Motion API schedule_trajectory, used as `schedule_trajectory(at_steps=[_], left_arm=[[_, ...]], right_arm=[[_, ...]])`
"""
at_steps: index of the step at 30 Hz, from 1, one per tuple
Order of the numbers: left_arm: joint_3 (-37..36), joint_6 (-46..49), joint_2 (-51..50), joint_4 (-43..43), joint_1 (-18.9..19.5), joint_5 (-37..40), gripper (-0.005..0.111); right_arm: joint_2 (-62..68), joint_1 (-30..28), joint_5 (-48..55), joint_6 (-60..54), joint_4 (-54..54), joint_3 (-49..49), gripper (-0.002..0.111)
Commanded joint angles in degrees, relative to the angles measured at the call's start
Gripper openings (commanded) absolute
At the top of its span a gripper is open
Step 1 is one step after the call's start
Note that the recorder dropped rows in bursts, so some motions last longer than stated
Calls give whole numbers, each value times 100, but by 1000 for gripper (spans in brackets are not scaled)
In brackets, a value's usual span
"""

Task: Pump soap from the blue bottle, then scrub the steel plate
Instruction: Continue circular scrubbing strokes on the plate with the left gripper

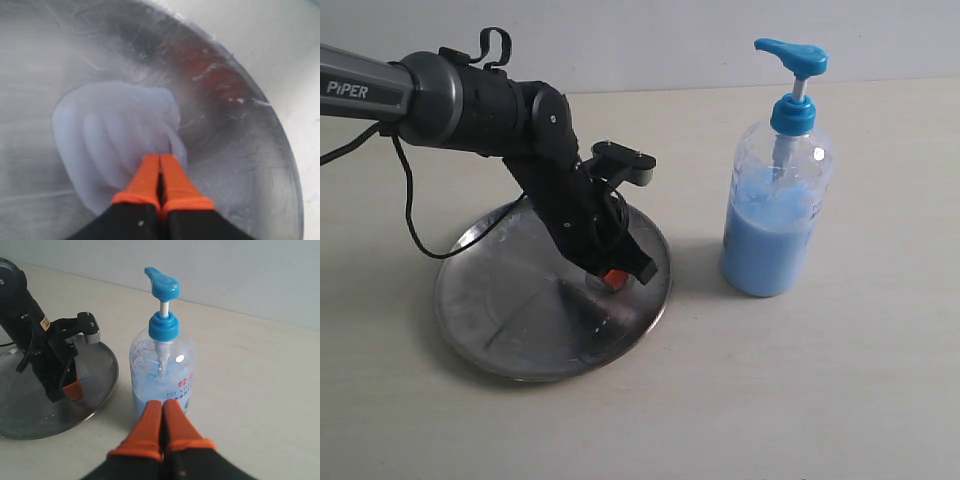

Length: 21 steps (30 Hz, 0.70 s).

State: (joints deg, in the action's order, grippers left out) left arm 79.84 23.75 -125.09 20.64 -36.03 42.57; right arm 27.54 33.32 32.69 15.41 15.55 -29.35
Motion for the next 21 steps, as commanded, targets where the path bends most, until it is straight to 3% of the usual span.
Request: schedule_trajectory(at_steps=[1,6,12,21], left_arm=[[-167,106,-258,348,11,426,0],[-167,368,-258,1134,11,-61,0],[-167,368,-258,1256,11,-913,0],[-167,159,-258,267,11,-1247,0]], right_arm=[[-20,4,-77,-35,-20,41,0],[-20,4,-77,-35,-20,41,0],[-20,4,-80,-35,-33,41,0],[-20,4,-92,-35,-32,41,0]])
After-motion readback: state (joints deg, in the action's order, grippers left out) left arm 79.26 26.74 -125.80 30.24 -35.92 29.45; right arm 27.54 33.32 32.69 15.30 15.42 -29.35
